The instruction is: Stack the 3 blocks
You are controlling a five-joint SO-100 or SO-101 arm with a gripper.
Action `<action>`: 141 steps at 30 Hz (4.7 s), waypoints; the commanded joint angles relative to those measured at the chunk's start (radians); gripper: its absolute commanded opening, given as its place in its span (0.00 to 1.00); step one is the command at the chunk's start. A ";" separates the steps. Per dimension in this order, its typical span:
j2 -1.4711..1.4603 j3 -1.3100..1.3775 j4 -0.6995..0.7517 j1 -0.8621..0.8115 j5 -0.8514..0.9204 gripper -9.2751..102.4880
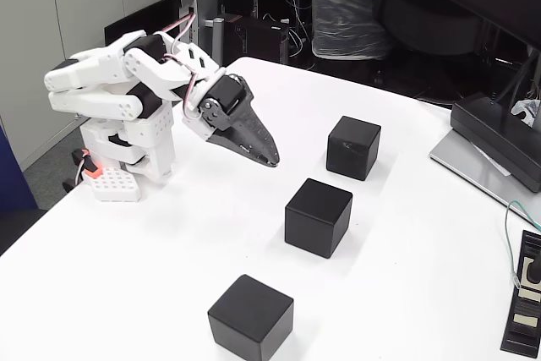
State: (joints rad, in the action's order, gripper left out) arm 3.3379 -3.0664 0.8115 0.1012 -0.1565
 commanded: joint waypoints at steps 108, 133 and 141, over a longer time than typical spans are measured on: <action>-1.511 1.014 0.215 -0.123 0.365 0.41; -1.608 1.014 0.132 -0.115 0.364 0.20; -1.598 1.015 0.140 -0.117 0.364 0.07</action>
State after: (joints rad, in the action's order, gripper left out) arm 1.7365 -2.0632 0.9526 -0.0184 0.2194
